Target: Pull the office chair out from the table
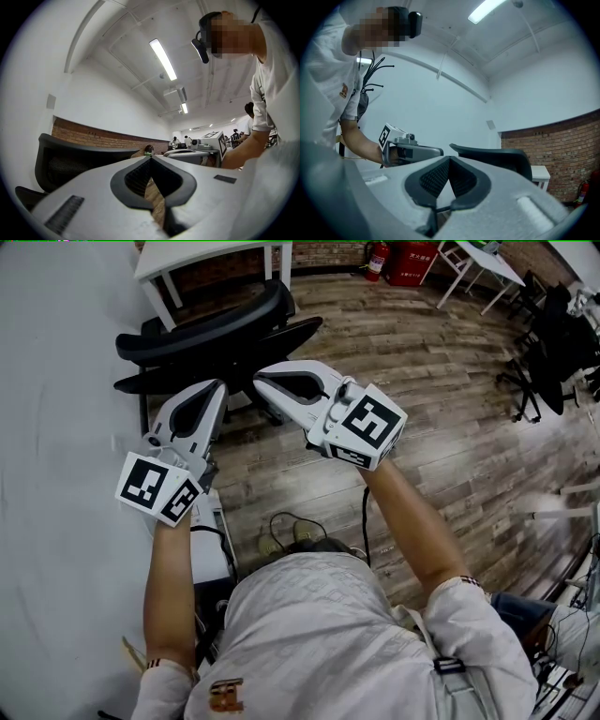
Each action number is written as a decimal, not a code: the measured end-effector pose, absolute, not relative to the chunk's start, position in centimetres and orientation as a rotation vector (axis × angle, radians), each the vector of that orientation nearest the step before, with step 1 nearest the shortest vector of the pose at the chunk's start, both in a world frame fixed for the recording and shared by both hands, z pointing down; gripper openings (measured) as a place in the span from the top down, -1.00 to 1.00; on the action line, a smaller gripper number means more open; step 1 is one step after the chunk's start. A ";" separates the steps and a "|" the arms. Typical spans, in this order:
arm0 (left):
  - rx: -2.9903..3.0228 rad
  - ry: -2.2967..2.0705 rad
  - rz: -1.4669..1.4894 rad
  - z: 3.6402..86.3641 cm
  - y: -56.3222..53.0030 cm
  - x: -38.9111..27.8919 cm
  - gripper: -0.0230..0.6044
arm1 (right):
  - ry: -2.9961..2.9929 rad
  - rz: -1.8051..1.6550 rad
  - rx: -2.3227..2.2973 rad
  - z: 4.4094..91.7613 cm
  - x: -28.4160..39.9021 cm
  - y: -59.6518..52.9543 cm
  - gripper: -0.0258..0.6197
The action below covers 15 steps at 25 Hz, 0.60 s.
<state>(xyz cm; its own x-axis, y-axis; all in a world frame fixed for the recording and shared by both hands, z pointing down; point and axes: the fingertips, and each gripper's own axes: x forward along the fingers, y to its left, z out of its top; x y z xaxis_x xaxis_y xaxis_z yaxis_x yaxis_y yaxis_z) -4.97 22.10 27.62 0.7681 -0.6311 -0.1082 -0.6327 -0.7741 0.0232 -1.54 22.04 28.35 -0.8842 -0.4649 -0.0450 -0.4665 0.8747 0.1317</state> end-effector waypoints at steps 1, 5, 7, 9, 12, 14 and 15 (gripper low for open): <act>-2.941 1.049 0.171 27.7 22.1 -5.0 0.93 | 3.031 0.218 -0.752 28.4 -1.6 22.0 0.92; -2.941 1.046 0.168 27.7 22.1 -5.0 0.93 | 3.034 0.214 -0.749 28.6 -1.7 22.0 0.92; -2.941 1.046 0.166 27.7 21.9 -5.1 0.93 | 3.036 0.217 -0.747 28.6 -1.8 21.9 0.92; -2.942 1.046 0.166 27.7 21.8 -5.2 0.93 | 3.039 0.219 -0.743 28.6 -1.9 21.8 0.92; -2.947 1.044 0.167 27.7 21.8 -5.1 0.93 | 3.042 0.217 -0.739 28.7 -2.0 21.8 0.92; -2.948 1.043 0.167 27.7 21.7 -5.2 0.93 | 3.042 0.223 -0.738 28.6 -2.1 21.7 0.92; -2.948 1.043 0.168 27.7 21.7 -5.2 0.93 | 3.041 0.225 -0.736 28.5 -2.1 21.7 0.92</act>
<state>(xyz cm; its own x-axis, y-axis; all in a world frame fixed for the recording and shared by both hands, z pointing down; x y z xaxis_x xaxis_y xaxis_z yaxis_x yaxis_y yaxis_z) -5.17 21.65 27.73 0.7725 -0.6264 -0.1042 -0.6275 -0.7782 0.0258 -2.13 21.67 28.54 -0.8898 -0.4548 -0.0380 -0.4555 0.8795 0.1382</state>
